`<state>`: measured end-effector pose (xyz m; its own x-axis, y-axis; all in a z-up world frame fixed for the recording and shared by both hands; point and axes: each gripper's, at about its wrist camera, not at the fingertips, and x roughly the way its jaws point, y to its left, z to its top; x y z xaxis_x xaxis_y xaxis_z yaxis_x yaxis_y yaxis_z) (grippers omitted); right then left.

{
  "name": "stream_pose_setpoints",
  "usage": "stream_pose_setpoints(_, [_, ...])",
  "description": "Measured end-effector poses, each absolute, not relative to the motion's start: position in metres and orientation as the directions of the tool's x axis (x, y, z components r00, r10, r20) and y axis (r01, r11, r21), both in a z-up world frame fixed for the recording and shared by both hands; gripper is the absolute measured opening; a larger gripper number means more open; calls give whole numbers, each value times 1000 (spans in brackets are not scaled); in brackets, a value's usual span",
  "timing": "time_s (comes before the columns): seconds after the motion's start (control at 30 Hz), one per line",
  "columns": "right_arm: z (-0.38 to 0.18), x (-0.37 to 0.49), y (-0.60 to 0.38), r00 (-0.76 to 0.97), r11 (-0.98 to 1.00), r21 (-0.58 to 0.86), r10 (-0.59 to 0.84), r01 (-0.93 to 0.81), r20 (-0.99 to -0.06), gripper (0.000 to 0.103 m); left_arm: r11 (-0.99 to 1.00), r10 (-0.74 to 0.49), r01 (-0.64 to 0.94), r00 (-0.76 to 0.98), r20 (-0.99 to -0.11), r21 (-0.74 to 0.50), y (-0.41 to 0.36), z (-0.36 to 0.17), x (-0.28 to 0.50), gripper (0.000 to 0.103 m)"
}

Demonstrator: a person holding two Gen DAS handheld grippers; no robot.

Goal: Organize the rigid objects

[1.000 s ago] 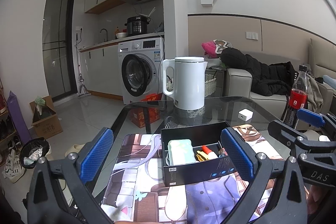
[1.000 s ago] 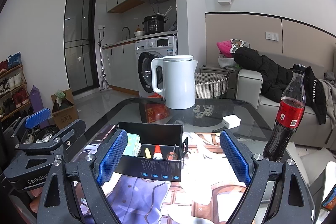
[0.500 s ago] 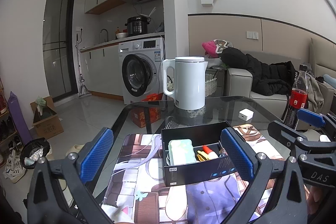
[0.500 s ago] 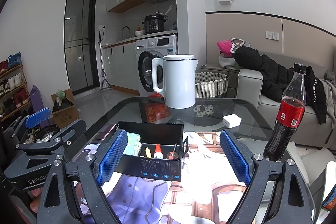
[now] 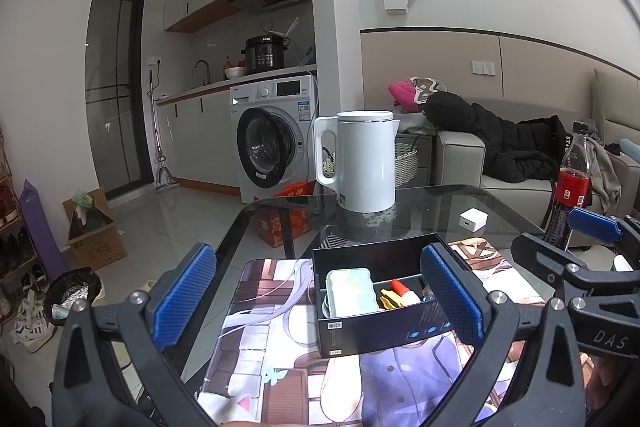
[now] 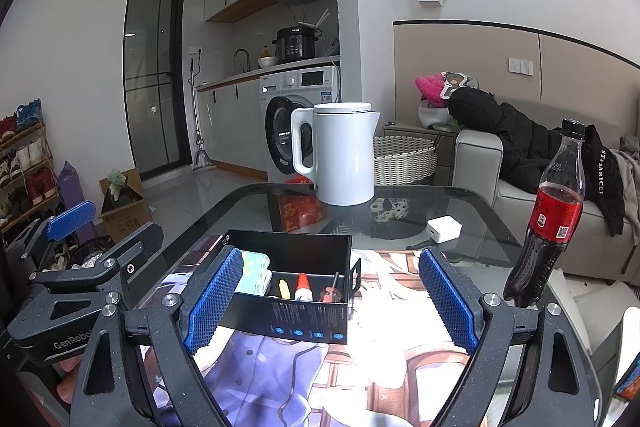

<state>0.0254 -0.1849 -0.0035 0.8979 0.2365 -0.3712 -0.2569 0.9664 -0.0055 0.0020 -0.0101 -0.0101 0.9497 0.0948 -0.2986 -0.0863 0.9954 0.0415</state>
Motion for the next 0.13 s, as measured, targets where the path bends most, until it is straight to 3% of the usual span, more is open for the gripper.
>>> stream_pose_setpoints(0.13, [-6, 24, -183, 895, 964, -5, 244, -265, -374, 91, 995, 100, -91, 947, -304, 43, -11, -10, 3, 103])
